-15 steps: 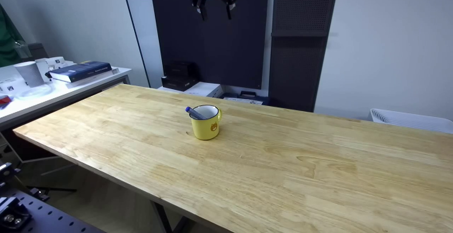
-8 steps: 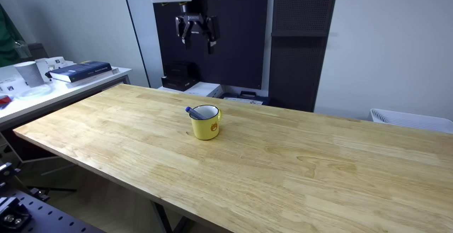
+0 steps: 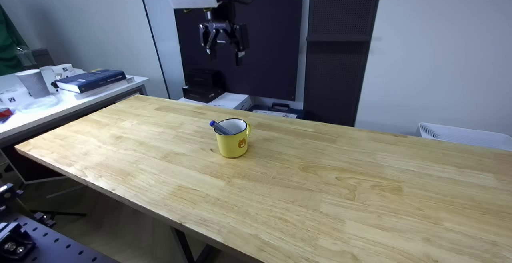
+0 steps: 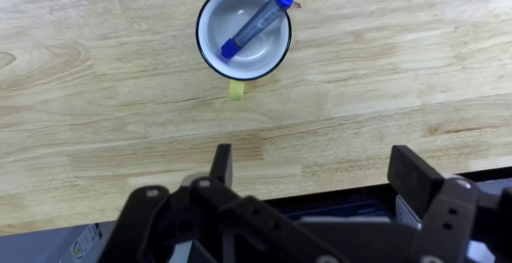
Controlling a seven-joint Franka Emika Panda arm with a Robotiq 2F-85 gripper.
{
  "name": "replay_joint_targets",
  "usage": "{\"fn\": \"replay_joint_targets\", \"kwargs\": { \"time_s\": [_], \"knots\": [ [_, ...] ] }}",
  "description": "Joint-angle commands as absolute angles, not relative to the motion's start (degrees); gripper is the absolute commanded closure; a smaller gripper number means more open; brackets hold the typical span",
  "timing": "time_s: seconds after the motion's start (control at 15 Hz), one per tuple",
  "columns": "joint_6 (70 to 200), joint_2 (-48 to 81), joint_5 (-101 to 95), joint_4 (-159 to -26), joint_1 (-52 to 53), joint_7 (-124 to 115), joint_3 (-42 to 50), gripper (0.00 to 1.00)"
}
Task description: Take the marker out of the cup and put it on the table
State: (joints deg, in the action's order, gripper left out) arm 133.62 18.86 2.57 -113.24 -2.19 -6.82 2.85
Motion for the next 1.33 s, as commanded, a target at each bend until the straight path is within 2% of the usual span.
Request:
{"fn": "replay_joint_targets", "kwargs": {
  "time_s": [0.0, 0.2, 0.4, 1.07, 1.27],
  "knots": [
    [145.4, 22.2, 2.3, -115.0, -0.9, -11.3, 3.4, 0.0],
    [153.6, 25.4, 2.5, -116.7, 0.5, -14.4, 3.9, 0.0],
    [156.2, 26.9, 3.0, -118.6, 2.0, -17.4, 4.8, 0.0],
    [151.0, 24.3, 4.1, -127.3, 6.2, -27.4, 8.5, 0.0],
    [152.1, 26.7, 4.3, -125.6, 5.0, -24.9, 7.5, 0.0]
  ]
}}
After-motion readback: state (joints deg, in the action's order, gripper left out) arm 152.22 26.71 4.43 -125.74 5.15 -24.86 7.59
